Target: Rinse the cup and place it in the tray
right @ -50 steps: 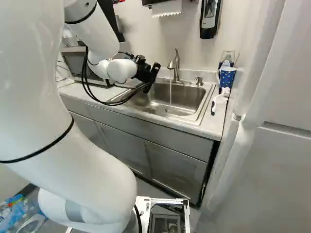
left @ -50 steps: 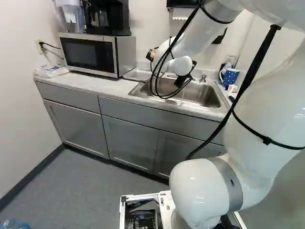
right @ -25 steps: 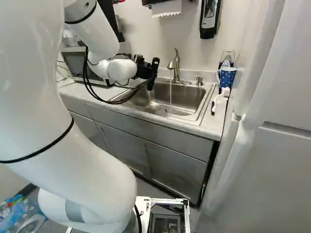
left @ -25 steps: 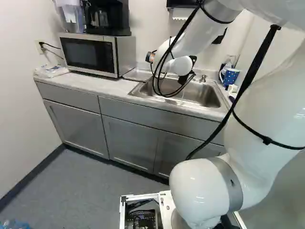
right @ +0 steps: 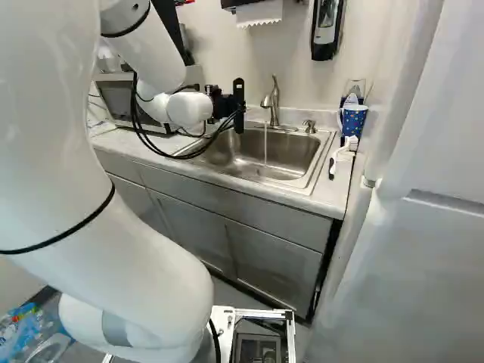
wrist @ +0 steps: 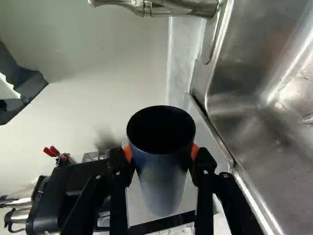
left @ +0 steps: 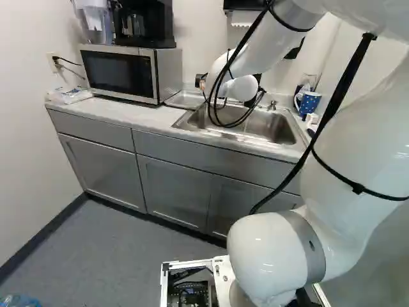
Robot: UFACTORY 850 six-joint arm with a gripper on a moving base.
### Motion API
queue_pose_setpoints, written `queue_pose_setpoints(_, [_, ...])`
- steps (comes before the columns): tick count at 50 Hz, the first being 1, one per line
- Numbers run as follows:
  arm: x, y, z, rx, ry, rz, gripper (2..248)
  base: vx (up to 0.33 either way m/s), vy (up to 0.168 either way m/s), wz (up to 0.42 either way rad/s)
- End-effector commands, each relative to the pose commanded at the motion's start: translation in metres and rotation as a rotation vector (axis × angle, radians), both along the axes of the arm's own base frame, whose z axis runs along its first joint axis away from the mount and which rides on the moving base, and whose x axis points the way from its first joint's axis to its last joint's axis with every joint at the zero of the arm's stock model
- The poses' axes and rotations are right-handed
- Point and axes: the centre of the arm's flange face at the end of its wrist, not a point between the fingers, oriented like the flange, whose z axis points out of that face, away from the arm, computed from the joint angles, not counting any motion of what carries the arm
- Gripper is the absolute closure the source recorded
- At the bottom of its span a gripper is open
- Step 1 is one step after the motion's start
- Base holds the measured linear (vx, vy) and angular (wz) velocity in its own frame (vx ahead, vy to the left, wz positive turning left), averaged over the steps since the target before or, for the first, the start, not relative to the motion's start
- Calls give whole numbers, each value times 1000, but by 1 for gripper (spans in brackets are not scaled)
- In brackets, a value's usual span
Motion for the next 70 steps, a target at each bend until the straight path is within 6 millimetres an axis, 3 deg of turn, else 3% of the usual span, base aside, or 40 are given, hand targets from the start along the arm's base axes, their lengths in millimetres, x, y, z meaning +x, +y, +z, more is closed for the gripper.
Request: queue_pose_setpoints(70, [0, 0, 0, -726, -14, 123, 125, 0, 0, 0])
